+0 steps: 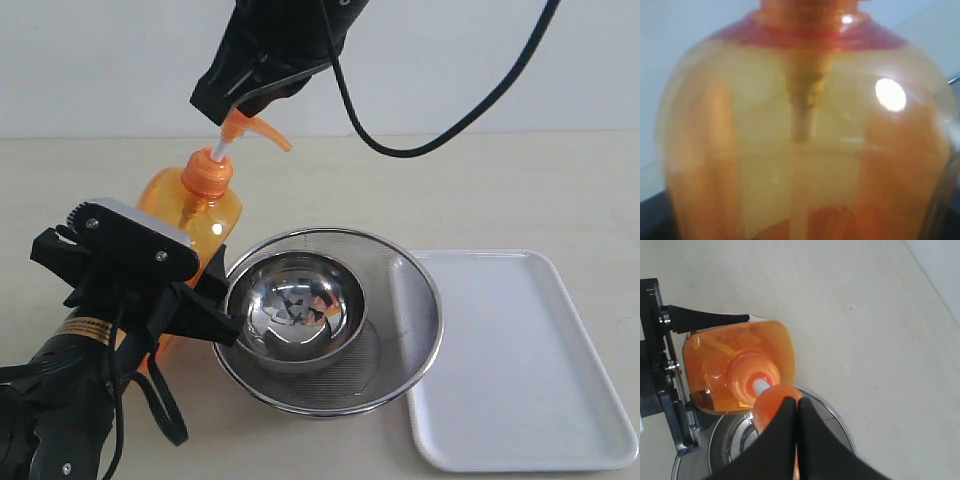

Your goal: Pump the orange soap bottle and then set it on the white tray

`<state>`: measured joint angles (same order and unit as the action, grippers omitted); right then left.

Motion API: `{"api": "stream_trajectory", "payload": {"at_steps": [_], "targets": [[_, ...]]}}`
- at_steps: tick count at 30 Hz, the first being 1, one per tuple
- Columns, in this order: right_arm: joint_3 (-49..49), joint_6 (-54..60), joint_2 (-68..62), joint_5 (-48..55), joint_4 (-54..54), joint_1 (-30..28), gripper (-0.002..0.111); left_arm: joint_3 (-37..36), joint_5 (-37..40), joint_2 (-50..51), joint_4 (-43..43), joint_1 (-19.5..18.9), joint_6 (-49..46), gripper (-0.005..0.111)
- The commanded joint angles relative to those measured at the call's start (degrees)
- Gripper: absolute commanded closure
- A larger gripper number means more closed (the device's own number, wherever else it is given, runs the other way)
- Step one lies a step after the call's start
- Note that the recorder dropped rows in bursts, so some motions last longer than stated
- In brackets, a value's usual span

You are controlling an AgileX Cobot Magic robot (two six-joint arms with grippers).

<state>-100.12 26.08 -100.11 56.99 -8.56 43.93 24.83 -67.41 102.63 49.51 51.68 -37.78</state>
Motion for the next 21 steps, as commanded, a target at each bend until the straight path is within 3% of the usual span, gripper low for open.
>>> {"api": "stream_trajectory", "payload": {"at_steps": [1, 21], "targets": [[1.39, 1.03, -0.6, 1.04, -2.81, 0.05, 0.109, 0.57, -2.55, -0.3, -0.95, 0.26, 0.95, 0.102], [1.45, 1.44, -0.6, 1.48, -4.78, 0.05, 0.109, 0.57, -2.55, -0.3, -1.4, 0.26, 0.95, 0.102]]}}
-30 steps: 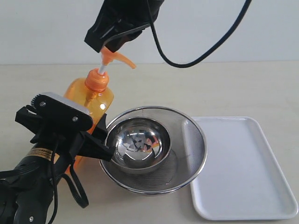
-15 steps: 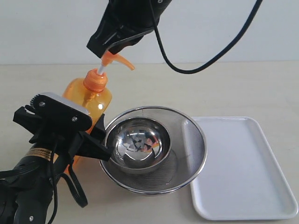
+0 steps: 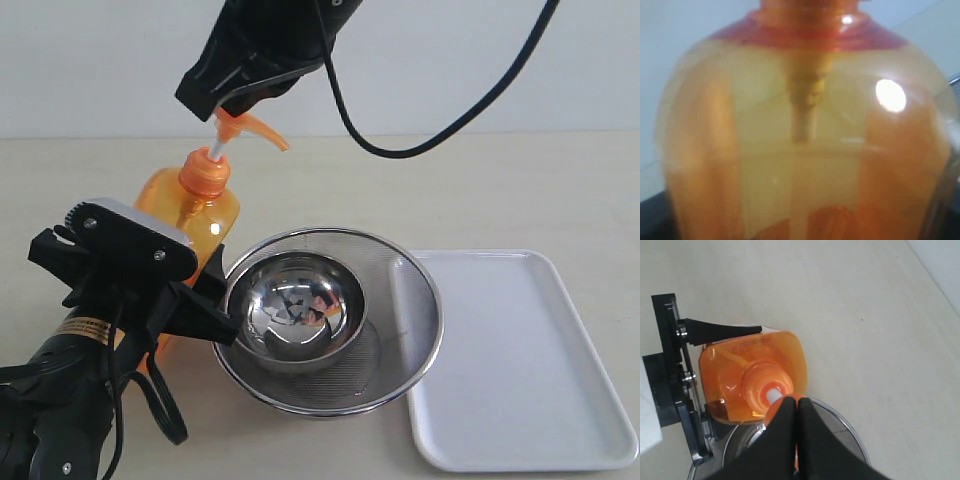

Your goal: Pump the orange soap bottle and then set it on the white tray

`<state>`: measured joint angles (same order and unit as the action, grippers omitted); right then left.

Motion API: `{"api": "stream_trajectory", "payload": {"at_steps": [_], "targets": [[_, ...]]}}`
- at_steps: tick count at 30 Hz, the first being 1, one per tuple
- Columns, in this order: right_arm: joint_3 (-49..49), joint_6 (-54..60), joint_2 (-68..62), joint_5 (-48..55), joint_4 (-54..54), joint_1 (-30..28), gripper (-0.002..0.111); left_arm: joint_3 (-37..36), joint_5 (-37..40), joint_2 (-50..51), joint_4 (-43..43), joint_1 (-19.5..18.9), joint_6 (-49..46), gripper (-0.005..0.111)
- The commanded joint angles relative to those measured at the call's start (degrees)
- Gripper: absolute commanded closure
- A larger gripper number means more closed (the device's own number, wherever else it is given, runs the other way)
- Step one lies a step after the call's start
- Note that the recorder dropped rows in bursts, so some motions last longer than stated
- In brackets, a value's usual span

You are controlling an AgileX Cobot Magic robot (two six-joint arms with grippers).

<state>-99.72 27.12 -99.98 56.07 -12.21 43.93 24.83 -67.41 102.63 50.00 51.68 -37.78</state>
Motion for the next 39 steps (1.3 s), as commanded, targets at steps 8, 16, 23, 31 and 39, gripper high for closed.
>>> {"api": "stream_trajectory", "payload": {"at_steps": [8, 16, 23, 31, 39], "targets": [[1.74, 0.4, -0.74, 2.08, -1.57, 0.05, 0.109, 0.57, -2.55, -0.3, -2.73, 0.26, 0.95, 0.102], [7.88, 1.55, -0.74, -1.0, -2.89, 0.05, 0.109, 0.57, -2.55, -0.3, -2.73, 0.26, 0.95, 0.102], [8.47, 1.81, -0.74, -1.93, -3.63, 0.05, 0.109, 0.57, -2.55, -0.3, -2.73, 0.26, 0.95, 0.102], [8.47, 1.81, -0.74, -1.93, -3.63, 0.05, 0.109, 0.57, -2.55, -0.3, -2.73, 0.26, 0.95, 0.102], [8.47, 1.93, -0.74, -1.93, -3.63, 0.05, 0.109, 0.57, -2.55, -0.3, -2.73, 0.26, 0.95, 0.102]]}}
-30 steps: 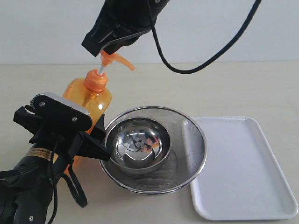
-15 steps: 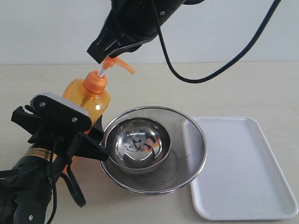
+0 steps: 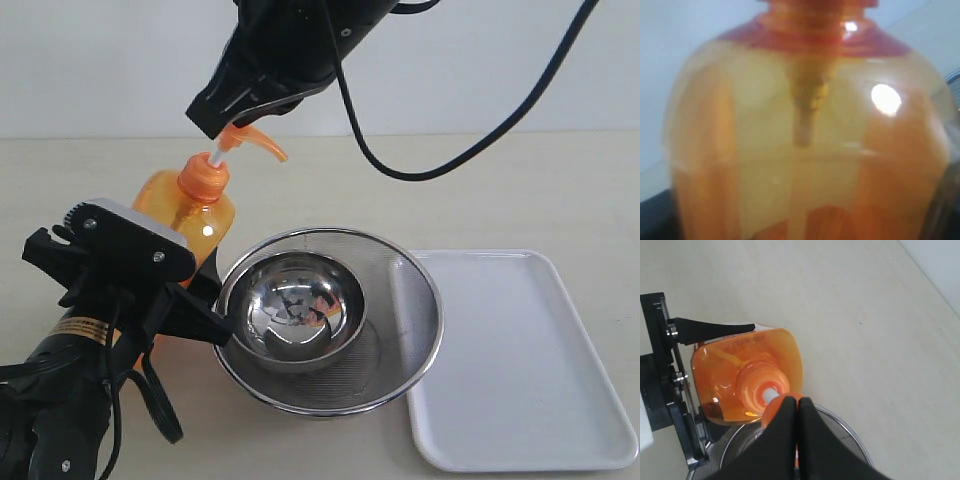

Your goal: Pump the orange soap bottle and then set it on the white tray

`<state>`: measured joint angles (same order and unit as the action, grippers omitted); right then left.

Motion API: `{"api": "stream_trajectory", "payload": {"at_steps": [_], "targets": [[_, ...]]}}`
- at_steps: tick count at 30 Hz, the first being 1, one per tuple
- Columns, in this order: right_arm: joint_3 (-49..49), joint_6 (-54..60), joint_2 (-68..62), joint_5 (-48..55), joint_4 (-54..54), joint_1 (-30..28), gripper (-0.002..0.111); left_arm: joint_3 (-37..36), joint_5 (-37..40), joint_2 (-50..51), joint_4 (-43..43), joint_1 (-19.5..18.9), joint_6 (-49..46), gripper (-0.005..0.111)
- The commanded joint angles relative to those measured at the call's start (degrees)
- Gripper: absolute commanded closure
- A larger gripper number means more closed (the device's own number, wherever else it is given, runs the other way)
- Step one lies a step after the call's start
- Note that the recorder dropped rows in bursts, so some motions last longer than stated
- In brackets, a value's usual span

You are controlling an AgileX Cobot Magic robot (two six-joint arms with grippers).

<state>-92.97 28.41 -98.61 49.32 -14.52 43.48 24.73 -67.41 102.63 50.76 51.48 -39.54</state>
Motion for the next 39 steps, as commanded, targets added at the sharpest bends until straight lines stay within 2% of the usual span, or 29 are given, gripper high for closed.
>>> {"api": "stream_trajectory", "payload": {"at_steps": [1, 16, 30, 34, 39], "targets": [[1.72, 0.64, -2.1, 4.82, -1.33, 0.51, 0.109, 0.67, -2.55, -0.3, -3.48, 0.46, 2.71, 0.102], [1.58, 0.86, -0.93, 2.78, 0.58, 0.51, 0.109, 0.67, -2.55, -0.3, -3.48, 0.46, 2.71, 0.102], [1.49, -0.37, 12.09, -7.78, 11.03, 0.51, 0.109, 0.67, -2.55, -0.3, -2.19, 0.46, 2.18, 0.102], [1.49, -5.54, 16.44, -13.31, 19.15, 0.51, 0.109, 0.67, -2.55, -0.3, 0.66, 0.46, 1.53, 0.102], [1.6, -15.89, 20.96, -13.44, 28.06, 0.41, 0.109, 0.67, -2.55, -0.3, 0.82, 0.46, 1.53, 0.102]]}}
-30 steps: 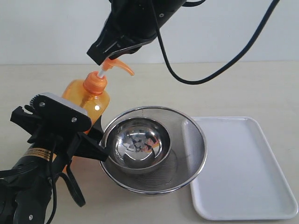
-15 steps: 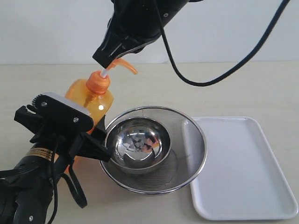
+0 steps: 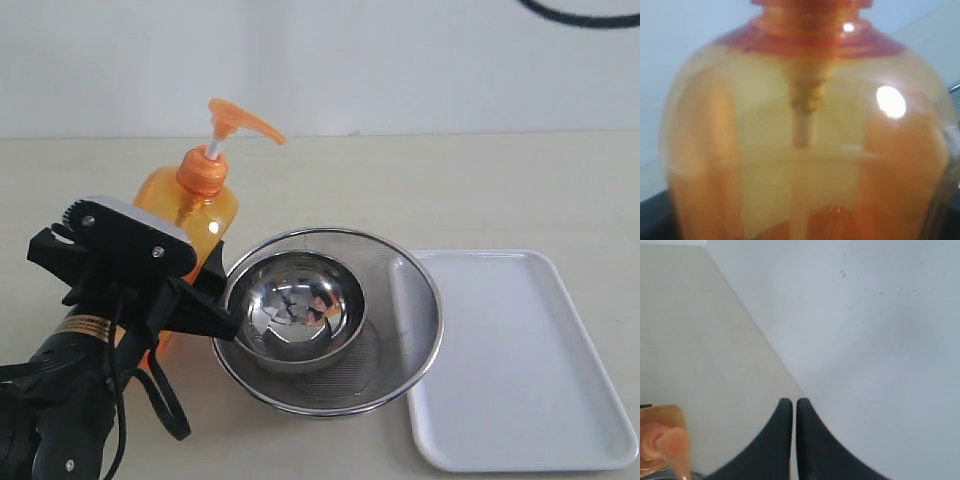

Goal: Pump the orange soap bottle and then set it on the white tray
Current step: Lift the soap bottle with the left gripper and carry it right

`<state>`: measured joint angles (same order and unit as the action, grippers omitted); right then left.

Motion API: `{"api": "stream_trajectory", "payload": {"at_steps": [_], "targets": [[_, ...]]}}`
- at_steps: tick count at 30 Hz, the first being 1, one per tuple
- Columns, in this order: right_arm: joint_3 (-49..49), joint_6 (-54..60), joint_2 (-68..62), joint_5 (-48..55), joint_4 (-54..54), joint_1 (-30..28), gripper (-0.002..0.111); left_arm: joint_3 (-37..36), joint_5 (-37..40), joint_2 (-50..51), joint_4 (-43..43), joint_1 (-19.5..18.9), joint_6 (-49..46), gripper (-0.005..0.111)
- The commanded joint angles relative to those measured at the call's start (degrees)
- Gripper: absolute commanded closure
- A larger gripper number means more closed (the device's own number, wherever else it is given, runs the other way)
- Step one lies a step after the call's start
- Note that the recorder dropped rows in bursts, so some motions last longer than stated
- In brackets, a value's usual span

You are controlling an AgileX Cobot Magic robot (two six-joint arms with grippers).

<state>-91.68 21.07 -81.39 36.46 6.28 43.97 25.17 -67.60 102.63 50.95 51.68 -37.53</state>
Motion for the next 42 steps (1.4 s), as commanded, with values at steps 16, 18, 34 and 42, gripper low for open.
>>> {"api": "stream_trajectory", "payload": {"at_steps": [16, 18, 34, 42], "targets": [[18.14, -50.6, 22.0, 7.41, 39.28, -0.08, 0.109, 0.23, -2.36, -4.87, 7.12, 0.25, -0.48, 0.102], [24.67, -57.65, 25.89, 6.35, 43.29, -0.08, 0.109, 0.23, -2.36, -6.96, 8.0, 0.25, -0.48, 0.102], [58.3, -83.53, 50.2, 0.56, 55.88, -0.08, 0.109, 0.23, -2.36, -26.32, 5.66, 0.15, -7.1, 0.102], [61.05, -91.32, 51.59, 11.32, 61.28, -0.08, 0.109, 7.36, 8.57, -32.29, -1.14, 0.15, -13.04, 0.102]]}}
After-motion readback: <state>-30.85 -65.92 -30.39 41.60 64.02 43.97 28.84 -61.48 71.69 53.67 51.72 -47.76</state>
